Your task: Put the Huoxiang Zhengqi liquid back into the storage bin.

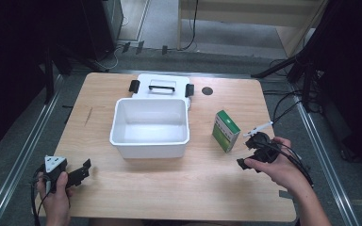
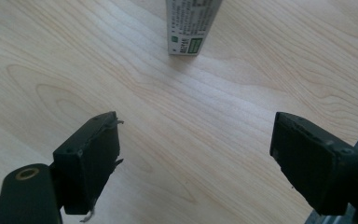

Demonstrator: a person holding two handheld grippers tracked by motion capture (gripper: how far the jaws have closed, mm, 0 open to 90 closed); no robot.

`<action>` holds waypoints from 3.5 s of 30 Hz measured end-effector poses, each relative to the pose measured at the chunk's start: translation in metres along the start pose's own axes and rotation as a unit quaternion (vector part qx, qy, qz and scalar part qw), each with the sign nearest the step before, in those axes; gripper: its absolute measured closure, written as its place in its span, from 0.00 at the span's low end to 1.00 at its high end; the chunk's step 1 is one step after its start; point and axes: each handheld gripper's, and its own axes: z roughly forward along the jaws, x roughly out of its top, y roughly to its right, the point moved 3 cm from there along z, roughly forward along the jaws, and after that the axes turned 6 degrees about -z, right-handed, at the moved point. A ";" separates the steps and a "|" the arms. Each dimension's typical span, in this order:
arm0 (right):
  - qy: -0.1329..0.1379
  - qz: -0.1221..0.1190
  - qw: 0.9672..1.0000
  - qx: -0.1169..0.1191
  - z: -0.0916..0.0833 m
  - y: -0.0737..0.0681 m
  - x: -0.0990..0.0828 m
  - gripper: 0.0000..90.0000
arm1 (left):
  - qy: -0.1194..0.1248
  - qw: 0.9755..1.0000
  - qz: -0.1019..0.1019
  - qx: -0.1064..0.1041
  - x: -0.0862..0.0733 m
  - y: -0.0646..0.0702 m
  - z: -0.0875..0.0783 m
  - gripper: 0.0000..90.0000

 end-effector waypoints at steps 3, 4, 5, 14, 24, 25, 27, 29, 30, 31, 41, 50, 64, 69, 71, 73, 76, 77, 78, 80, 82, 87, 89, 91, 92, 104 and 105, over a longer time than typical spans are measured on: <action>-0.028 -0.013 1.000 0.004 -0.002 -0.001 0.011 0.19 | 0.000 1.000 0.001 0.000 0.000 0.000 0.000 0.16; -0.035 -0.016 0.999 0.004 -0.003 -0.001 0.015 0.21 | 0.000 1.000 0.000 -0.001 0.000 0.000 0.000 0.16; -0.040 -0.016 0.999 0.003 -0.004 -0.001 0.019 0.22 | 0.000 1.000 0.000 -0.001 0.000 0.000 0.000 0.16; -0.054 -0.012 0.998 -0.002 -0.013 0.001 0.052 0.27 | -0.001 1.000 0.001 -0.003 0.000 0.000 0.000 0.16; -0.081 -0.001 0.997 0.003 -0.010 0.007 0.083 0.36 | -0.002 1.000 0.002 -0.004 0.000 0.000 0.001 0.16; -0.082 0.001 0.997 0.004 -0.010 0.007 0.086 0.38 | -0.002 1.000 0.000 -0.004 0.000 0.000 0.001 0.16; -0.087 0.002 0.996 0.007 -0.008 0.007 0.091 0.39 | -0.002 1.000 0.000 -0.005 0.000 0.000 0.001 0.16; -0.093 0.007 0.996 0.010 -0.005 0.008 0.097 0.42 | -0.002 1.000 0.000 -0.005 0.000 0.000 0.001 0.16; -0.093 0.007 0.996 0.011 -0.004 0.009 0.099 0.42 | -0.002 1.000 0.000 -0.005 0.000 0.000 0.001 0.16; -0.096 0.010 0.995 0.013 -0.002 0.010 0.101 0.43 | -0.002 1.000 0.000 -0.005 0.000 0.000 0.001 0.16; -0.099 0.025 0.994 0.033 0.007 0.018 0.122 0.55 | -0.003 1.000 0.000 -0.006 0.000 0.000 0.001 0.16; -0.107 0.002 0.994 0.031 0.014 0.016 0.128 0.71 | -0.004 1.000 -0.001 -0.006 0.000 0.000 0.001 0.16; -0.064 -0.160 0.985 0.027 -0.008 0.002 0.128 0.72 | -0.005 1.000 -0.002 -0.004 0.000 0.000 0.002 0.16; -0.033 -0.205 0.977 0.047 -0.025 -0.002 0.133 0.72 | -0.004 1.000 -0.002 -0.005 0.001 0.000 0.002 0.16; -0.030 -0.209 0.976 0.047 -0.030 -0.004 0.135 0.72 | -0.004 1.000 -0.002 -0.005 0.001 0.000 0.002 0.16; -0.017 -0.233 0.971 0.045 -0.041 -0.006 0.139 0.72 | -0.005 1.000 -0.001 -0.005 0.001 0.000 0.002 0.16; -0.006 -0.243 0.969 0.051 -0.052 -0.008 0.145 0.72 | -0.005 1.000 -0.001 -0.005 0.001 0.000 0.002 0.16; -0.006 -0.243 0.969 0.051 -0.052 -0.008 0.145 0.72 | -0.005 1.000 -0.001 -0.005 0.001 0.000 0.002 0.16; -0.003 -0.242 0.969 0.052 -0.055 -0.008 0.147 0.72 | -0.005 1.000 -0.001 -0.005 0.001 0.000 0.002 0.16; 0.003 -0.249 0.968 0.043 -0.064 -0.009 0.153 0.72 | -0.005 1.000 -0.001 -0.005 0.001 0.000 0.002 0.16; 0.006 -0.254 0.966 0.038 -0.071 -0.010 0.159 0.72 | -0.005 1.000 -0.001 -0.005 0.001 0.000 0.002 0.16; 0.023 -0.263 0.964 0.033 -0.090 -0.015 0.173 0.72 | -0.007 1.000 0.000 -0.006 0.001 -0.001 0.001 0.16; 0.026 -0.268 0.962 0.036 -0.095 -0.018 0.177 0.72 | -0.007 1.000 0.000 -0.006 0.001 -0.001 0.001 0.16; 0.029 -0.270 0.961 0.039 -0.099 -0.021 0.181 0.72 | -0.006 1.000 -0.001 -0.006 0.001 0.000 0.002 0.16; 0.031 -0.272 0.961 0.039 -0.101 -0.023 0.183 0.72 | -0.006 1.000 -0.001 -0.006 0.001 0.000 0.002 0.16; 0.058 -0.307 0.949 0.039 -0.119 -0.046 0.209 0.72 | -0.006 1.000 0.000 -0.006 0.001 0.000 0.002 0.16; 0.059 -0.309 0.948 0.041 -0.119 -0.049 0.210 0.72 | -0.007 1.000 0.000 -0.006 0.001 0.000 0.002 0.16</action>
